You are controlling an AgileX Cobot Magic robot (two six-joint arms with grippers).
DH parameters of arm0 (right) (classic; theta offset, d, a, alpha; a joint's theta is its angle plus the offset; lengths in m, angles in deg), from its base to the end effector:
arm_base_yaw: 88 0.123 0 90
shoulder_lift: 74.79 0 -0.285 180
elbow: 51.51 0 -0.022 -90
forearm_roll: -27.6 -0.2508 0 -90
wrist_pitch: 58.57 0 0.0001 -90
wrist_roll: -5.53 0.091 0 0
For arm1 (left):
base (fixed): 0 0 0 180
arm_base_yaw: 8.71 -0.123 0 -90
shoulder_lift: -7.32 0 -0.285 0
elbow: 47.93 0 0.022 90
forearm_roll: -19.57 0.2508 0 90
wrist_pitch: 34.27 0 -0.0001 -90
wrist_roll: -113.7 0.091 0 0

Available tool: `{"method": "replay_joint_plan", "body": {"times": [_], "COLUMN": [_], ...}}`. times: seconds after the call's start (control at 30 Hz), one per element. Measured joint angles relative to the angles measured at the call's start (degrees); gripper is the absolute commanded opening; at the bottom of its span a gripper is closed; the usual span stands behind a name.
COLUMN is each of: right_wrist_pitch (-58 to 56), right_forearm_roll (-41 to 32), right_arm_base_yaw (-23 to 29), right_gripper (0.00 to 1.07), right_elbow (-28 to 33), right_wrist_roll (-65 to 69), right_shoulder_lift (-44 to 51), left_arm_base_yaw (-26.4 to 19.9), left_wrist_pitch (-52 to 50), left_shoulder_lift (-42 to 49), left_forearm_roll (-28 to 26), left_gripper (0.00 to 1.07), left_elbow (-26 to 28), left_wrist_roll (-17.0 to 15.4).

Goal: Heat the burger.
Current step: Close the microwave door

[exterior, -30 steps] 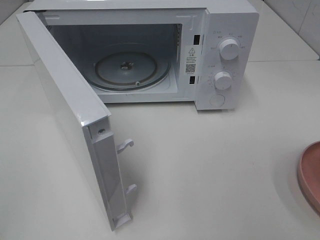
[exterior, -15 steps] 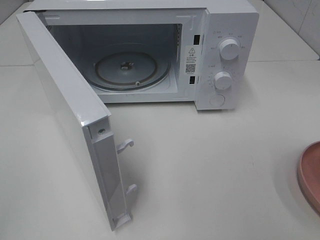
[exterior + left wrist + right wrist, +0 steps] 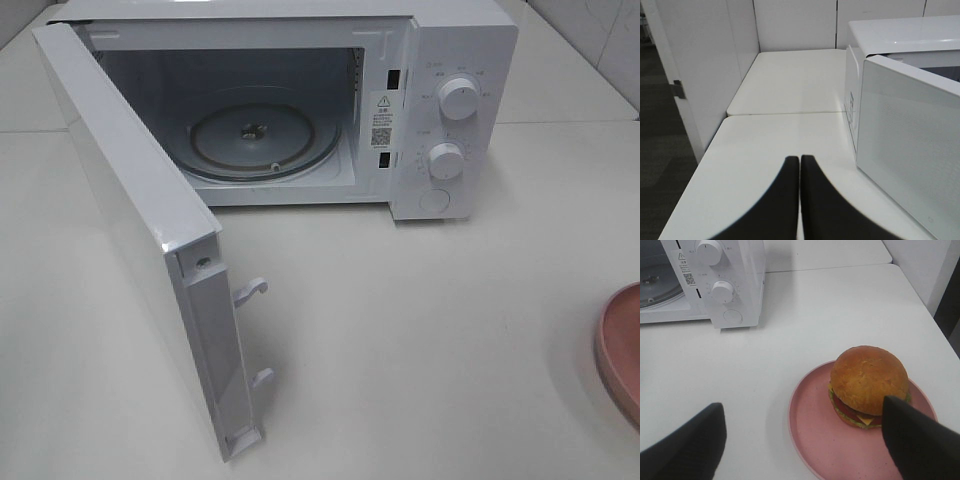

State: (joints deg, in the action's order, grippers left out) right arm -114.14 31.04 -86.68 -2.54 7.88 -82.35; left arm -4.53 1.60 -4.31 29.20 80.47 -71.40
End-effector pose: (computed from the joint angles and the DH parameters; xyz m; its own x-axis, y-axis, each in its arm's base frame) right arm -0.0011 -0.0045 0.2829 -0.3752 -0.0016 -0.9270 0.0255 0.9996 -0.0121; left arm 0.0249 0.0071 0.2992 -0.1521 0.0586 -0.9866 -0.0169 0.9979 0.0619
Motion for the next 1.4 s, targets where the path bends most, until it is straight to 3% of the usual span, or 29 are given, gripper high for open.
{"method": "replay_joint_plan", "body": {"times": [0.1, 0.2, 0.27, 0.37, 0.43, 0.83, 1.1, 1.27, 1.4], "right_wrist_pitch": [0.0, 0.0, 0.0, 0.0, 0.0, 0.0, 0.0, 0.0, 0.0], "right_forearm_roll": [0.0, 0.0, 0.0, 0.0, 0.0, 0.0, 0.0, 0.0, 0.0], "right_arm_base_yaw": [0.0, 0.0, 0.0, 0.0, 0.0, 0.0, 0.0, 0.0, 0.0], "right_gripper": [0.76, 0.76, 0.76, 0.76, 0.76, 0.76, 0.76, 0.76, 0.76], "right_elbow": [0.0, 0.0, 0.0, 0.0, 0.0, 0.0, 0.0, 0.0, 0.0], "right_wrist_roll": [0.0, 0.0, 0.0, 0.0, 0.0, 0.0, 0.0, 0.0, 0.0], "right_shoulder_lift": [0.0, 0.0, 0.0, 0.0, 0.0, 0.0, 0.0, 0.0, 0.0], "left_arm_base_yaw": [0.0, 0.0, 0.0, 0.0, 0.0, 0.0, 0.0, 0.0, 0.0], "left_wrist_pitch": [-16.2, -19.7, -31.3, -33.2, -42.4, -66.3, -78.9, -85.8, -90.2], "left_shoulder_lift": [-6.9, -8.7, -16.1, -17.8, -26.3, -50.9, -64.7, -71.4, -76.0], "left_forearm_roll": [-0.1, -0.1, -0.2, -0.2, -0.2, 0.5, 4.9, 10.9, 15.7], "left_gripper": [0.00, 0.00, 0.00, 0.00, 0.00, 0.00, 0.00, 0.00, 0.00], "left_elbow": [-5.2, -6.1, -8.2, -8.4, -8.7, -8.7, -8.7, -8.7, -8.6], "left_wrist_roll": [0.0, 0.0, 0.0, 0.0, 0.0, -0.2, -4.5, -6.4, -9.8]}}
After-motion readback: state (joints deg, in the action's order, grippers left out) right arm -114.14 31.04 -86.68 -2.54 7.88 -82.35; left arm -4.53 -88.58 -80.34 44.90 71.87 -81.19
